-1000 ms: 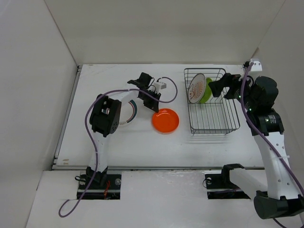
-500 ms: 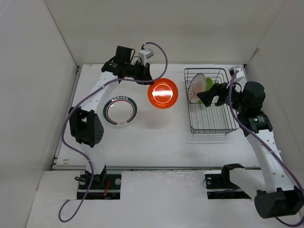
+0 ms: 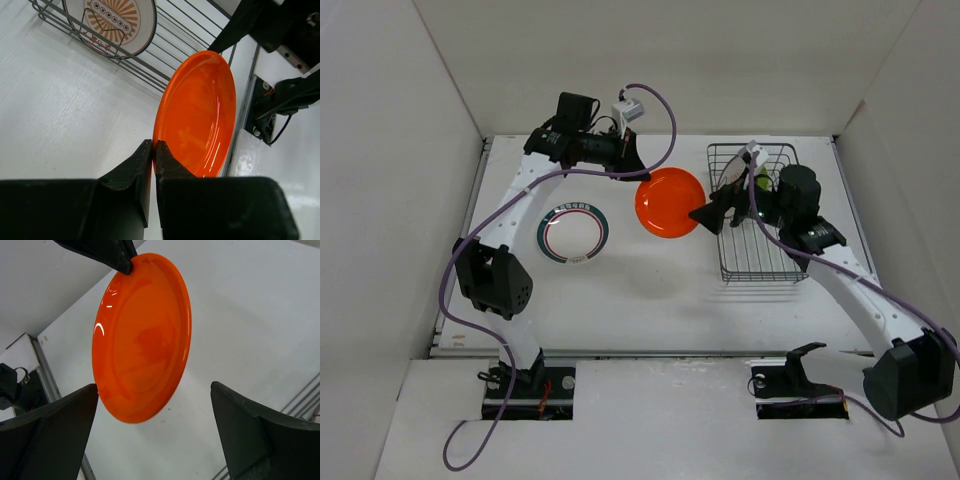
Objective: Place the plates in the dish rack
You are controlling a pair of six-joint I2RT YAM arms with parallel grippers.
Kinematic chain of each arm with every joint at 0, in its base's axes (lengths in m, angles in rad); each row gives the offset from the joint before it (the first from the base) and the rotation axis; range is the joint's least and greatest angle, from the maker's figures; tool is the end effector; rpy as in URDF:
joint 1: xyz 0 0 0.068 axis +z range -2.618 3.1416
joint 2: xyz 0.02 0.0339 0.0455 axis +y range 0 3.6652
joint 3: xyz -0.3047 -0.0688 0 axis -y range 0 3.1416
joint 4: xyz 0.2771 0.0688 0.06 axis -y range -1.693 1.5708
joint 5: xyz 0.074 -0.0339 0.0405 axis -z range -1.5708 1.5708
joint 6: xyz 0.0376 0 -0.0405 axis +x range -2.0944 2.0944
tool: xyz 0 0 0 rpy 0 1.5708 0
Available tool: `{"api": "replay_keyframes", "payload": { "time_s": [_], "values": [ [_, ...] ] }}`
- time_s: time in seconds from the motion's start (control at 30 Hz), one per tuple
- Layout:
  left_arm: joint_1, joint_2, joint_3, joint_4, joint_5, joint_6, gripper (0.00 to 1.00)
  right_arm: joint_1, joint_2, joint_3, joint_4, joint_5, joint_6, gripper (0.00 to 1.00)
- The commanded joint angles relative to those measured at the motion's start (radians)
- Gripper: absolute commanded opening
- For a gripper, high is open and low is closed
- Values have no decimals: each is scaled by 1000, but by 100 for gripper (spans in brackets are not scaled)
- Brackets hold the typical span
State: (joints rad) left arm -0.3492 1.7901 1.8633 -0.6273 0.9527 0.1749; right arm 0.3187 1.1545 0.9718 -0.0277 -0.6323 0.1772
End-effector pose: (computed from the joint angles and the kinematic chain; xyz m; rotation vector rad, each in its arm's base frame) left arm 0.4027 -0.1792 0.4406 1.0560 1.7538 -1.1067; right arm 0.2610 0.1095 0.3790 -0.5928 1.7339 0.9135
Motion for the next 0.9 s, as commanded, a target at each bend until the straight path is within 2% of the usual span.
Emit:
{"api": "replay_keyframes", "payload": {
  "time_s": [0.0,0.1,0.17,0.23,0.27,0.33,0.4,0.43,0.47,0.5,0.57,0.8,0.87],
  "values": [
    [1,-67,57,5,89,-14,0,57,51,15,135,19,30,98],
    [1,-78,57,5,100,-14,0,105,88,33,167,43,54,95],
    [1,-87,48,5,100,-14,0,118,108,44,182,56,87,87],
    [1,-87,39,15,100,-14,0,131,119,53,201,56,96,64],
    [1,-98,27,15,100,-14,0,131,119,53,201,56,108,38],
    [1,-98,16,26,86,-14,0,131,119,53,201,101,137,0],
    [1,-107,4,37,45,-14,0,131,90,53,201,118,150,0],
    [1,-107,4,37,34,-14,3,131,80,53,201,131,159,0],
    [1,-107,-6,37,20,-14,15,119,68,53,201,140,159,0],
    [1,-107,-6,46,-14,-23,51,109,41,53,183,157,168,0],
    [1,-107,-27,58,-57,-37,100,73,11,68,99,253,168,0],
    [1,-77,-39,81,-374,-92,100,-79,-16,266,-286,776,56,0],
    [1,-64,-27,81,-451,-103,100,-119,-16,303,-304,870,13,0]
  ]
}}
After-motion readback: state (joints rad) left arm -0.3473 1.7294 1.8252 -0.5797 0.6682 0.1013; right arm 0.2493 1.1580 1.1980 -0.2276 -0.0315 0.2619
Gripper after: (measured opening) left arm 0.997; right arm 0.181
